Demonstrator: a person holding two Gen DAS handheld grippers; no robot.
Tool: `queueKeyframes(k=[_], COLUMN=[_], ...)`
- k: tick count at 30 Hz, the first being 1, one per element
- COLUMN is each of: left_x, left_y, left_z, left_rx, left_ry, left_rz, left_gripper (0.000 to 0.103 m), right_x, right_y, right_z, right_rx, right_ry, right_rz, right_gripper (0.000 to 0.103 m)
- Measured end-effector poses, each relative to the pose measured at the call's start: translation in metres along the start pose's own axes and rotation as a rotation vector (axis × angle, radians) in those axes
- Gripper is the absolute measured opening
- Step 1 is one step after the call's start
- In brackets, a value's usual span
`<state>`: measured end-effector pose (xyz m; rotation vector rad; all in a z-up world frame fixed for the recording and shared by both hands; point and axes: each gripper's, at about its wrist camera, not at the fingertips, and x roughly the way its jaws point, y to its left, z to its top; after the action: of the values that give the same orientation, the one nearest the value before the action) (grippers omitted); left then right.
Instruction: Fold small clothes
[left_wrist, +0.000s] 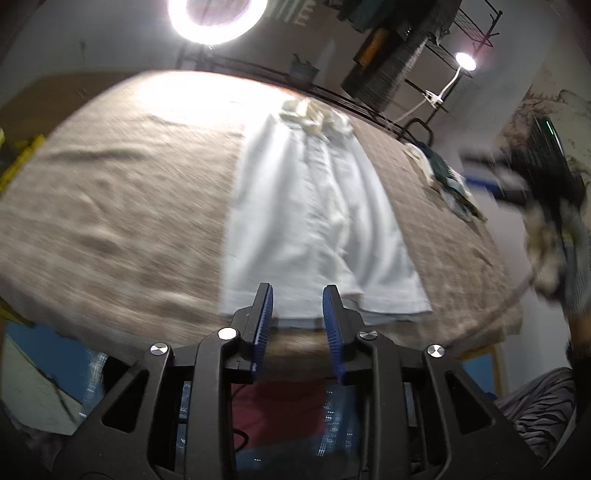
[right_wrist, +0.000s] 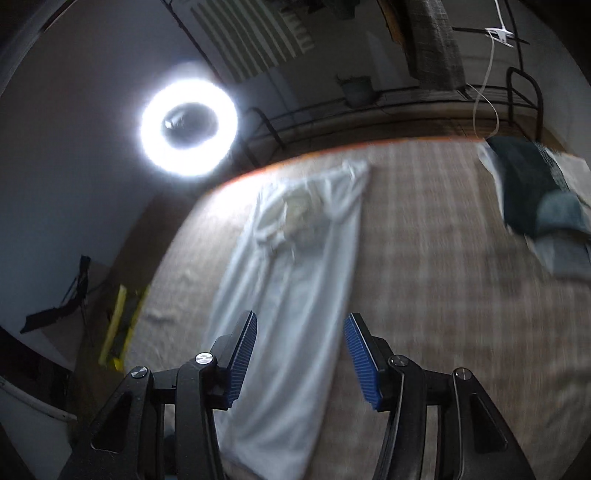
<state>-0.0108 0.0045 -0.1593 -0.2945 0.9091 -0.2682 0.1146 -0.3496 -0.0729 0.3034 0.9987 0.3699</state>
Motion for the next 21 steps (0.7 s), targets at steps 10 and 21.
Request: queueKeyframes(k=[10,21], left_x=[0.023,0.052], left_y=[0.036,0.056], left_z=[0.022,0.013], left_rx=[-0.060,-0.179], left_ry=[0.169,0.271], left_rz=[0.006,-0.066], left_gripper=[0.036,0.036], right_x=[0.024,0.051], right_y=[-0.015,-0.029], right_z=[-0.112,-0.151], right_rx=[0.041,0.097], right_ry=[0.202,0.263], right_rz=[0.019,0.103], right_gripper=[0.053,0.053])
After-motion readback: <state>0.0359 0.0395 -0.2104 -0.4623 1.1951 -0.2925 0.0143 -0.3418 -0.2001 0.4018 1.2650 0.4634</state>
